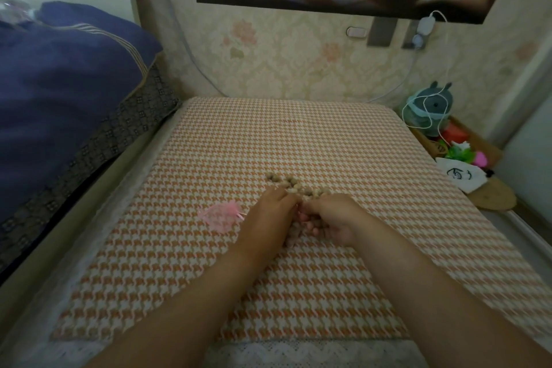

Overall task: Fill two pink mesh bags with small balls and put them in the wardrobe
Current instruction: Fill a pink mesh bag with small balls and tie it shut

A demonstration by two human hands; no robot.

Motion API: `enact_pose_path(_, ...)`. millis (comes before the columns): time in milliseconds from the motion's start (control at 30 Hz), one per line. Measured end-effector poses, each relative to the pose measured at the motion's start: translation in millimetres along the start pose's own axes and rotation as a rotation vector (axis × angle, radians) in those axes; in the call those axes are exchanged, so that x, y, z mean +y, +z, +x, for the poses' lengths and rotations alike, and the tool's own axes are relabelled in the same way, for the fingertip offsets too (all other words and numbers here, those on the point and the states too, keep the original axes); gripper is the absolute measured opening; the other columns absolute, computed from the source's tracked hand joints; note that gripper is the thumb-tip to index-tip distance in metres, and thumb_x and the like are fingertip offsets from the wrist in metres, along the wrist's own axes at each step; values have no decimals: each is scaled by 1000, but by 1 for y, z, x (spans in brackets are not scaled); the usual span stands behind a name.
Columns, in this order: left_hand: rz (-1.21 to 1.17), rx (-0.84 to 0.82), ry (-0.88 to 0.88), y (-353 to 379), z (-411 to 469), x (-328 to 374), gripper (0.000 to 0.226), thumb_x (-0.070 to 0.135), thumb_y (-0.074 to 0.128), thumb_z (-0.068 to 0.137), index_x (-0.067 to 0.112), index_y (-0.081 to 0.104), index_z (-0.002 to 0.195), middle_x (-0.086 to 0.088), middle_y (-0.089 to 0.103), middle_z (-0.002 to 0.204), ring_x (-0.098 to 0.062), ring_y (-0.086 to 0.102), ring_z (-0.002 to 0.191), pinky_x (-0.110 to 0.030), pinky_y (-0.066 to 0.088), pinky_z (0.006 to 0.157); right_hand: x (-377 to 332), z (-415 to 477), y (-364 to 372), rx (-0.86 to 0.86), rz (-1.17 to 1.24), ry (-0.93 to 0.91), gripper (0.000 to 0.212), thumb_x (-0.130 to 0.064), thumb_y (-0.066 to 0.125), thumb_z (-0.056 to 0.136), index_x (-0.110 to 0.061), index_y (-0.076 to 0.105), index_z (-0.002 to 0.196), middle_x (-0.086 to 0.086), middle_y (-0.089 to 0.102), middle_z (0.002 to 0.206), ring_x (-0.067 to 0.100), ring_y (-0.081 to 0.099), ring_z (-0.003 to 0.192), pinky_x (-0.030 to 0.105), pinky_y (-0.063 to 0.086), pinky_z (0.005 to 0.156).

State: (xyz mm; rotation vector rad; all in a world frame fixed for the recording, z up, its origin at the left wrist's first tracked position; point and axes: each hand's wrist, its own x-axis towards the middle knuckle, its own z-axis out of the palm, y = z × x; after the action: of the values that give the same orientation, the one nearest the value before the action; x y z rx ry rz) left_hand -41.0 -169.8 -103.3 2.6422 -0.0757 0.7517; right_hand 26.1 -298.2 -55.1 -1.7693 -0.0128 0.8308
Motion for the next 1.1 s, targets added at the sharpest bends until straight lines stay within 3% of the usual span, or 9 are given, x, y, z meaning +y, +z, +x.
enact_pose_path(233,-77,66,-50,-2,-1,1,11,16,59,88,14,70,91,-5,63,86,-23,57,84,-21,35,77,3,-2,-2,17,-102,-174,20,-2,59,96,-2,69,79,10,64,66,8,53,35,18,43,35)
enact_pose_path(333,-107,51,-86,-1,-4,0,9,15,60,90,15,68,93,-3,61,89,-21,54,87,-21,35,76,-1,-7,-8,29,-453,-385,25,-9,64,95,-11,73,72,-4,65,51,3,56,36,17,45,40)
enact_pose_path(467,-131,26,-172,-1,-8,3,8,22,56,93,19,63,96,2,58,94,-16,52,90,-30,43,76,-4,-9,-12,103,-928,-618,20,-26,67,93,-20,80,78,-13,53,41,1,53,50,24,40,61)
enact_pose_path(533,-193,31,-213,-5,-11,7,9,23,56,92,23,61,100,8,59,94,-10,54,85,-25,44,72,-1,-8,-12,102,-895,-622,23,-25,65,94,-24,76,73,-18,57,45,1,56,51,27,46,65)
enact_pose_path(600,-337,-34,-273,-11,-13,10,18,25,59,92,27,58,109,12,60,96,-2,57,78,-16,45,66,3,-6,-14,88,-837,-607,24,-21,65,94,-15,76,73,-24,60,49,-1,59,50,32,55,66)
enact_pose_path(733,-449,-128,-342,-16,-16,7,36,25,67,86,34,52,118,12,60,100,-2,60,77,-18,53,68,5,-3,-18,55,-635,-534,23,-15,66,95,-2,76,78,3,71,61,20,70,58,39,61,59)
enact_pose_path(833,-411,-33,-410,-14,-15,6,37,27,74,83,29,53,114,12,60,96,-1,59,79,-18,50,68,4,-5,-17,39,-572,-510,22,-16,66,95,-4,76,80,17,71,66,27,71,58,31,59,53)
enact_pose_path(1033,-312,123,-355,-6,-20,17,22,21,76,81,25,57,91,7,58,90,-4,57,76,-20,49,66,8,-4,-13,-40,-590,-461,26,-17,60,99,-16,72,76,7,67,64,17,65,48,27,52,46)
enact_pose_path(1100,-303,145,-345,-7,-21,17,18,22,77,81,24,62,91,8,59,90,-4,57,76,-17,49,68,8,-2,-14,-59,-565,-437,24,-15,58,100,-8,74,83,6,66,65,17,66,48,27,54,46)
